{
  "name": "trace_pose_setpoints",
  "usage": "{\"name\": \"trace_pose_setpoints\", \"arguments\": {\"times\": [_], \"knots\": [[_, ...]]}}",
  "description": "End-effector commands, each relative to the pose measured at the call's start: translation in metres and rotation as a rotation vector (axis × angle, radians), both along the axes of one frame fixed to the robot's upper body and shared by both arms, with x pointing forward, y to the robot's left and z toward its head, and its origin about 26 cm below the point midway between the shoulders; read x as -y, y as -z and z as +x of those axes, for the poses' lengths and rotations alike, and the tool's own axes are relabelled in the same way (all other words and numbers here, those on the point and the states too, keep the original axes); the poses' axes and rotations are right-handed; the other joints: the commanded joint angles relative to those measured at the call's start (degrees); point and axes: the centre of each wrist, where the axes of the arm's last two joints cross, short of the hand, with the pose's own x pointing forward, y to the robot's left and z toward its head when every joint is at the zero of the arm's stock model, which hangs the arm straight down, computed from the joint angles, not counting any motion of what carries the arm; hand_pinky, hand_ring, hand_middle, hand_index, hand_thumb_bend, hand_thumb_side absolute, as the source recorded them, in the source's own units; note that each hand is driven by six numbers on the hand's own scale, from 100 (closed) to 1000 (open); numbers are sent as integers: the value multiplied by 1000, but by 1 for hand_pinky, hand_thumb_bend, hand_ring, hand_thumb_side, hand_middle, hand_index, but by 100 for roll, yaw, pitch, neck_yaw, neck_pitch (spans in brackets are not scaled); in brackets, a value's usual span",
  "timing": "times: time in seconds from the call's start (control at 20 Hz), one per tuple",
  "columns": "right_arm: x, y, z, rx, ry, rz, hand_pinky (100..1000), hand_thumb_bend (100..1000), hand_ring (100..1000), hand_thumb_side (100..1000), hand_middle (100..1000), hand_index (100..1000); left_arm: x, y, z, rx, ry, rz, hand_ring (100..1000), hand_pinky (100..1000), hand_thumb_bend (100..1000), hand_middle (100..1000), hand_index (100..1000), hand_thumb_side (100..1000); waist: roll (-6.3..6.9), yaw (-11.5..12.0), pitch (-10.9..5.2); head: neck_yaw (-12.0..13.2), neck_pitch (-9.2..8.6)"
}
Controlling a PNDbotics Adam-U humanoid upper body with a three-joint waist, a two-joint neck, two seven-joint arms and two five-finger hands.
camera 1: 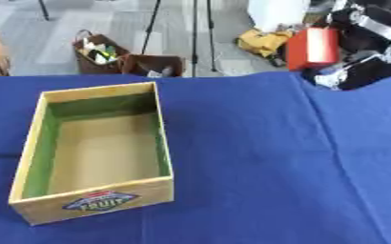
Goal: Pick up objects on the table and place them in the box.
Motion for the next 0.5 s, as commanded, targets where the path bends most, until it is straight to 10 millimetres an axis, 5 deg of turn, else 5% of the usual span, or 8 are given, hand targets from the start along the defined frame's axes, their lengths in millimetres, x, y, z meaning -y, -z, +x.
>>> {"name": "trace_pose_setpoints", "arguments": {"times": [0.05,0.5], "knots": [[-22,-12,-1,65,-19,39,599,100,578,165,118,119,-4,-11,-1,21,6,22,377,240,100,383,657,945,-20,30,-222,153,242],[-98,-6,34,129,-74,99,568,100,559,170,108,123,-3,-17,2,34,40,16,379,246,100,384,656,943,-150,281,-462,-20,555]]}}
